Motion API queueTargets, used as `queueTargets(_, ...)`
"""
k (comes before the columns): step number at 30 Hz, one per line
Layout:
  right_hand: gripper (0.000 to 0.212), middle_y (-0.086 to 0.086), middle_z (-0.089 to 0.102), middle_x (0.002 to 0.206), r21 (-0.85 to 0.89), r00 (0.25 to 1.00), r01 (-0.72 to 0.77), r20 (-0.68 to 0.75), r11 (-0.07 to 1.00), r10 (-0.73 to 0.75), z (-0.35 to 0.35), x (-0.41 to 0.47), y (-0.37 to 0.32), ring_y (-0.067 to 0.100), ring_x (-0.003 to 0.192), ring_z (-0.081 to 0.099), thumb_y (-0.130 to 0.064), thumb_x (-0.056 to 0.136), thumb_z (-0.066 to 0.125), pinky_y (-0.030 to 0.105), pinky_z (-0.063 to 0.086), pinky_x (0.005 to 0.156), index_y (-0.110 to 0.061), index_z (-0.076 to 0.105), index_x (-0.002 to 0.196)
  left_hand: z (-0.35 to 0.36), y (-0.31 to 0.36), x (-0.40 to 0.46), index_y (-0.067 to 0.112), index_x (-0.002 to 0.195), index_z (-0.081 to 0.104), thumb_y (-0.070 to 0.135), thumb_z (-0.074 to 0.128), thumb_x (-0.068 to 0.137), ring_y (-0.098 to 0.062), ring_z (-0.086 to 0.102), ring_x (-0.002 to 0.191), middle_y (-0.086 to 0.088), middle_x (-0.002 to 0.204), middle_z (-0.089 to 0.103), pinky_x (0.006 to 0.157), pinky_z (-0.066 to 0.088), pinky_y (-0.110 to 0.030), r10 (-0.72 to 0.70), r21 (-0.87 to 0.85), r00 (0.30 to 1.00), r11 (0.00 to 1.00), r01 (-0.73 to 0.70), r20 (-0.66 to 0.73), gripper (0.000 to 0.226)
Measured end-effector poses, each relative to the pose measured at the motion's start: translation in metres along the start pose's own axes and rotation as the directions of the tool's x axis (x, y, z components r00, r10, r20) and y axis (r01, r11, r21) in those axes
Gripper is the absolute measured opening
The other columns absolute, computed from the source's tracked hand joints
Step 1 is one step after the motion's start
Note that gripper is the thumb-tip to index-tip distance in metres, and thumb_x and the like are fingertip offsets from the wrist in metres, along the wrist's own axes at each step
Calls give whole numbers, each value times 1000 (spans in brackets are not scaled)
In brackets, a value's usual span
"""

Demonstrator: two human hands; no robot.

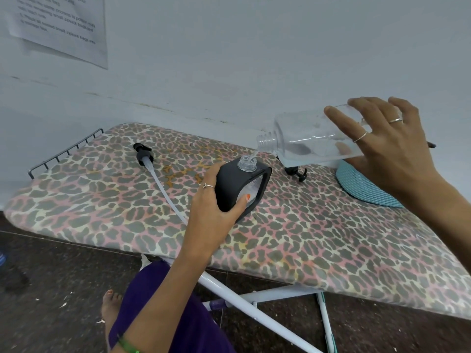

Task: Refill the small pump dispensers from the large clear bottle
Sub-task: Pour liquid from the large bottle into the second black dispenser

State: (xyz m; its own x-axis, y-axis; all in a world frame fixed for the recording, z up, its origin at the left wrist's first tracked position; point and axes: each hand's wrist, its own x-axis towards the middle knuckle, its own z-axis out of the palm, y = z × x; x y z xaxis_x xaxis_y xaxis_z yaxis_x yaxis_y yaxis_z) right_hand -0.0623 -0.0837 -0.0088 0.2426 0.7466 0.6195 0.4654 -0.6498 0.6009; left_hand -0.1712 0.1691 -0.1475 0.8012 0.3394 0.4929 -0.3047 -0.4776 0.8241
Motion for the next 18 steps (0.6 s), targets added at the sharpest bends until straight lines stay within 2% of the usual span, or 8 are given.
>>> queueTargets(10,72,25,53,129,-11,1000,17,-12,1000,-18,1,-1,-1,41,117,50,-10,81,76,57,35,97,-19,40,143,2,-1,-1,27,137,37,29,74,83,-10,55,107,7,120,55,91,47,-20,-2,14,1000,1000,2,-5,65)
queueTargets(18,74,25,53,130,-15,1000,24,-17,1000,-24,1,2,0,40,118,49,-8,80,76,57,34,98,-20,39,144,0,-2,0,27,137,38,29,74,83,-11,55,109,5,122,57,94,48,-27,-7,-2,1000,1000,7,-5,65)
